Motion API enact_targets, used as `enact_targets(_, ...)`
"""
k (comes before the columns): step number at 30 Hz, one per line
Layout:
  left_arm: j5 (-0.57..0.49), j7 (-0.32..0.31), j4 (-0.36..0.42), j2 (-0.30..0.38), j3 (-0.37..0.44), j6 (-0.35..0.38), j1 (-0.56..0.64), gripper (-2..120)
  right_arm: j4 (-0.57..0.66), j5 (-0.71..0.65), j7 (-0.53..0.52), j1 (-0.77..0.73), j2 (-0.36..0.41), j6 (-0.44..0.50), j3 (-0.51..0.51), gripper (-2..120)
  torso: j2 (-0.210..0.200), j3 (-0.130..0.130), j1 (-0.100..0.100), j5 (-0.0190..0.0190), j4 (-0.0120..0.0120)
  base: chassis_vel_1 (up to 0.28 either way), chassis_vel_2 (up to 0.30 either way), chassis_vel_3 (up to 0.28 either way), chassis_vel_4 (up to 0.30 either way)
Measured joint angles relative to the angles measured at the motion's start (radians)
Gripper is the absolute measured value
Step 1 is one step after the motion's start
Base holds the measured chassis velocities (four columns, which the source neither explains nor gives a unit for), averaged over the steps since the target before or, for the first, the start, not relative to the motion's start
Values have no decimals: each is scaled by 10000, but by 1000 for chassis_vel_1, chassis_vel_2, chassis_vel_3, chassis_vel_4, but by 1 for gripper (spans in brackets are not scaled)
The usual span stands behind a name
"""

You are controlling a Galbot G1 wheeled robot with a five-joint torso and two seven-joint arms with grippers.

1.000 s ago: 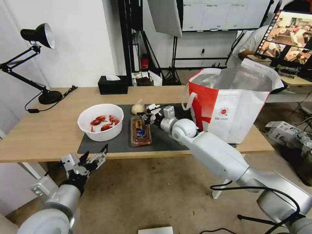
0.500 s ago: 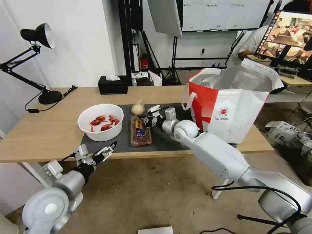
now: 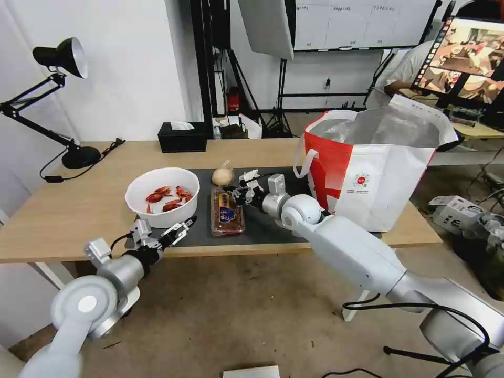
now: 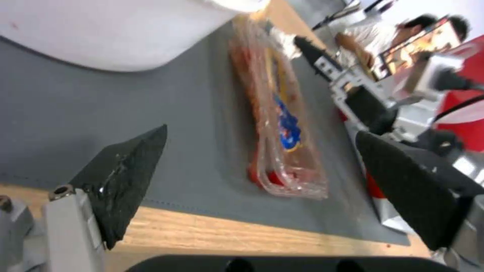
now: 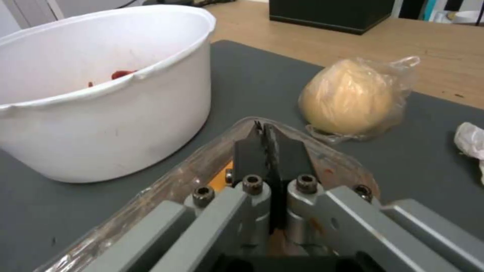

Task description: Pick up the trash from the table and place it into the takeout bag.

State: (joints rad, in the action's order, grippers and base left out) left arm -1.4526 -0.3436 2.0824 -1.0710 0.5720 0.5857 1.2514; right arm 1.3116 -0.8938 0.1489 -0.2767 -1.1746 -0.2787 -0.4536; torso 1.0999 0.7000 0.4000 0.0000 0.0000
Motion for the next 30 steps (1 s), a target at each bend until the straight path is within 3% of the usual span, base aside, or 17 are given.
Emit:
enact_targets(15, -1316, -479, -752, -150, -734, 370, -1200, 100, -111, -46, 37, -8, 25, -63, -1, 0, 0, 0, 0, 1, 0, 0, 0, 0, 0)
enact_targets(30, -1315, -738, -1167, -338, -1347, 440, -1660, 100, -79, -31, 110, -84, 127, -63, -8, 0, 0, 0, -1, 0, -1, 0, 0, 0, 0)
